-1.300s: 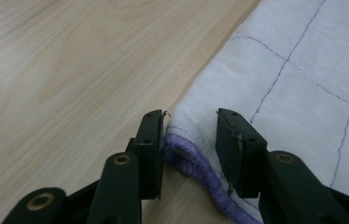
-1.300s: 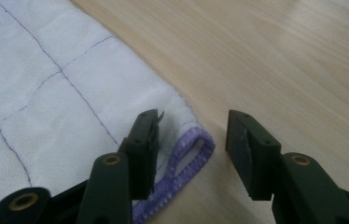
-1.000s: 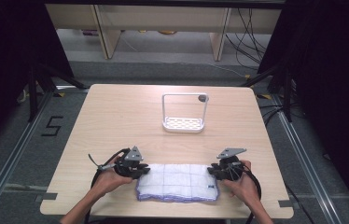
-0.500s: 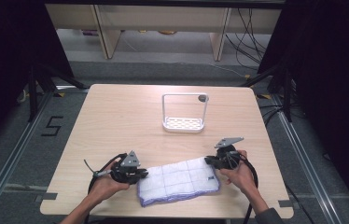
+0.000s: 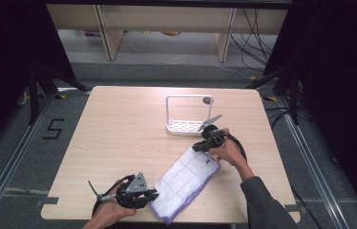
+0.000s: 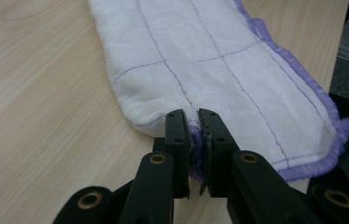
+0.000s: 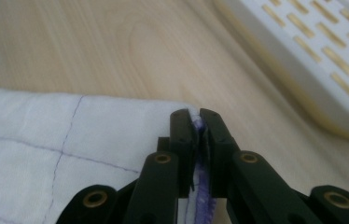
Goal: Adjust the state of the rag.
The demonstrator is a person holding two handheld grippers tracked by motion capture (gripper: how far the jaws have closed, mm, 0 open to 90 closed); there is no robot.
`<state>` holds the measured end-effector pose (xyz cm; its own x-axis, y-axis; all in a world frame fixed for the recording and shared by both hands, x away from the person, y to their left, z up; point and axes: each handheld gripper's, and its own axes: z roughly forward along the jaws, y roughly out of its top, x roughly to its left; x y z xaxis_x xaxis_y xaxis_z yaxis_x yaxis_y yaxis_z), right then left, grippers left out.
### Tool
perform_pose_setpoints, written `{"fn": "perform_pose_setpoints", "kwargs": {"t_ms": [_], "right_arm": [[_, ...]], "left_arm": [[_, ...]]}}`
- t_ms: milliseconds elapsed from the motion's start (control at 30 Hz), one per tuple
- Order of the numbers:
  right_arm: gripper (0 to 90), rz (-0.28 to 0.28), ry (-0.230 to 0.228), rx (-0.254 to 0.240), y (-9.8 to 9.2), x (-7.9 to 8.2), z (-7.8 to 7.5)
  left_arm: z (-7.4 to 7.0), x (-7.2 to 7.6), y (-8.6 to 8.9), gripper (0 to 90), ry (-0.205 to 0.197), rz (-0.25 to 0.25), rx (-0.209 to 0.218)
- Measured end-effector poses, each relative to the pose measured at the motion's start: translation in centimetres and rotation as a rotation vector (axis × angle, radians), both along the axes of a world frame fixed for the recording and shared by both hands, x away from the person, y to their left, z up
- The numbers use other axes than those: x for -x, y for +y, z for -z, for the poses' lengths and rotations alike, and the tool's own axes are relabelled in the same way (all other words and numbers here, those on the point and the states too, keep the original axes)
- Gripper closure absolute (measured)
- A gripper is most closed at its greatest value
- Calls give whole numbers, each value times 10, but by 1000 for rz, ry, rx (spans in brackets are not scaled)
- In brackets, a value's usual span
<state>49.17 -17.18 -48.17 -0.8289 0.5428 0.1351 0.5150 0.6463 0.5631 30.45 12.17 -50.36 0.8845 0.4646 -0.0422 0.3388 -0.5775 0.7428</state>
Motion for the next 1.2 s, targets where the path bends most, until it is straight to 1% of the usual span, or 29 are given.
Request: {"fn": "perform_pose_setpoints", "kwargs": {"t_ms": [100, 133, 233, 267, 300, 367, 400, 433, 467, 533, 567, 600, 633, 667, 700, 733, 767, 800, 833, 867, 933, 967, 1000, 1033, 1067, 1100, 1133, 1167, 1200], "right_arm": [[843, -34, -8, -9, 14, -13, 0], [843, -27, 0, -9, 19, -15, -1], [843, -50, -4, -6, 31, -23, 1], [842, -55, 18, -2, 37, -25, 1], [842, -72, 6, -6, 40, -28, 2], [843, -83, 19, 5, 50, -29, 2], [842, -97, 9, 9, 54, -30, 2], [843, -99, 10, 7, 57, -31, 2], [842, -112, 9, 12, 62, -31, 3], [838, -100, 16, 19, 68, -30, 3], [829, -107, 12, 20, 71, -30, 3], [784, -93, 12, 14, 74, -29, 3], [734, -88, 9, 11, 74, -30, 3], [673, -59, 17, 0, 75, -29, 2], [634, -38, 19, -7, 74, -28, -1], [568, 7, 6, -7, 72, -25, -5], [568, 7, 6, -7, 72, -25, -5], [548, 4, -46, -14, 69, -27, -7], [492, 53, -68, -43, 58, -20, -17], [480, 81, -77, -54, 51, -15, -21], [467, 120, -86, -89, 38, -8, -28], [462, 124, -78, -97, 31, -5, -31], [449, 151, -77, -95, 22, 0, -33], [442, 165, -98, -102, 16, 3, -32], [441, 181, -94, -92, 9, 8, -34], [441, 193, -116, -101, 3, 11, -33], [436, 188, -113, -91, -3, 15, -33], [432, 209, -102, -93, -7, 19, -32], [426, 222, -122, -92, -10, 20, -29]], "left_arm": [[-2, 5, -8, 819, -6, 13, 31], [-3, 6, -10, 818, -14, 31, 16], [-1, 11, -21, 818, -11, 21, 41], [-2, 10, -22, 818, -26, 45, 25], [-1, 12, -27, 817, -21, 46, 35], [-1, 14, -33, 817, -27, 56, 37], [-1, 15, -36, 817, -25, 59, 39], [-1, 15, -40, 817, -48, 75, 16], [0, 17, -44, 817, -39, 62, 47], [1, 16, -50, 811, -45, 85, 35], [2, 18, -53, 807, -29, 63, 58], [2, 18, -54, 785, -31, 62, 68], [1, 17, -54, 754, -16, 75, 75], [0, 17, -53, 699, -21, 66, 82], [-1, 17, -51, 648, -9, 41, 113], [-3, 16, -49, 568, -1, 46, 130], [-3, 16, -49, 521, -1, 46, 130], [-7, 15, -44, 521, 3, 6, 160], [-13, 9, -37, 427, 4, -12, 187], [-15, 6, -35, 415, 12, -18, 208], [-22, -1, -26, 410, 8, -51, 216], [-26, -7, -23, 402, 3, -82, 237], [-30, -13, -20, 396, -8, -91, 232], [-32, -19, -18, 395, -22, -121, 236], [-35, -27, -14, 395, -25, -135, 215], [-35, -36, -12, 395, -23, -142, 201], [-35, -46, -11, 395, -23, -161, 196], [-34, -55, -9, 395, -25, -188, 191], [-32, -63, -9, 394, -20, -206, 184]]}}
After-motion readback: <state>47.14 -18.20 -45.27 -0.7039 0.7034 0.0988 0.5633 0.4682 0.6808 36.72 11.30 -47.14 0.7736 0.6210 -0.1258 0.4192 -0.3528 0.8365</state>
